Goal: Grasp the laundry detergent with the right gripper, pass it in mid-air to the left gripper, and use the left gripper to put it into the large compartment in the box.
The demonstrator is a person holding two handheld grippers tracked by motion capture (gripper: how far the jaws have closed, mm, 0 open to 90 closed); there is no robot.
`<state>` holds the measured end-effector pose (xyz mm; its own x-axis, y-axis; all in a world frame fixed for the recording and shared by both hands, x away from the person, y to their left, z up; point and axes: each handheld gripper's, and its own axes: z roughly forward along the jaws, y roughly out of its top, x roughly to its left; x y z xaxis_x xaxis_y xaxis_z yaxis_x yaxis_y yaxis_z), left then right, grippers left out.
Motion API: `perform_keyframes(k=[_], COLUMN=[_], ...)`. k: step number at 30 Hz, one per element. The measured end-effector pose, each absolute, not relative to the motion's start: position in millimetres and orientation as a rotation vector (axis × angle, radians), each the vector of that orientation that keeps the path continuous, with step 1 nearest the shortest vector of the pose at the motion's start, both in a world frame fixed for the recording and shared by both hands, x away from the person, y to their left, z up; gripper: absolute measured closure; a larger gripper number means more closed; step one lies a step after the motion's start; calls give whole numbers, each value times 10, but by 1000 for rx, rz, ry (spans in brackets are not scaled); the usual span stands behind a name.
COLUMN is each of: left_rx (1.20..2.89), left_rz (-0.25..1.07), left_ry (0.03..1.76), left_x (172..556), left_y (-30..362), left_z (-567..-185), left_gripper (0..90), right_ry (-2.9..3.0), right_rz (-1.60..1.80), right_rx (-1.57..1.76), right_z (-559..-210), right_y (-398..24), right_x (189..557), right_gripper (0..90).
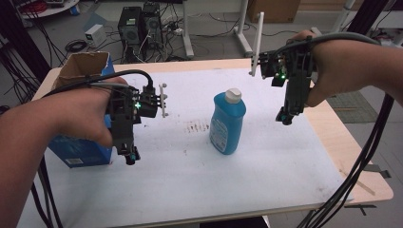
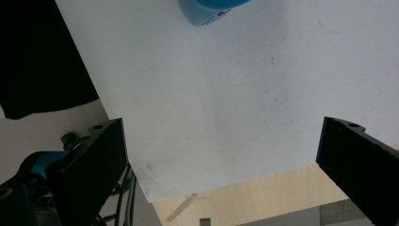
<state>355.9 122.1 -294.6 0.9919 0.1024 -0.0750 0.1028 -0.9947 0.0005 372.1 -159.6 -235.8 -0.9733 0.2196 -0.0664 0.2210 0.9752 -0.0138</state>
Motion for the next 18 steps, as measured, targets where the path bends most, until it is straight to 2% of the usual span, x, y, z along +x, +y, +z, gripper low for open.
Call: perform_keyframes(k=[12,18], left_rx=[3133,3131], left_rz=[-98,-92], left_ry=[129,117], left_x=[3460,3439], left_y=[1202,1219], left_z=[-2940,-2921], left_gripper=[17,17], right_ry=[3016,2984], right_rz=[107,241], right_rx=[500,576], right_z=[-2513,-2717], right_y=[-1775,-1801], right_x=[3341,3209], right_gripper=[15,15])
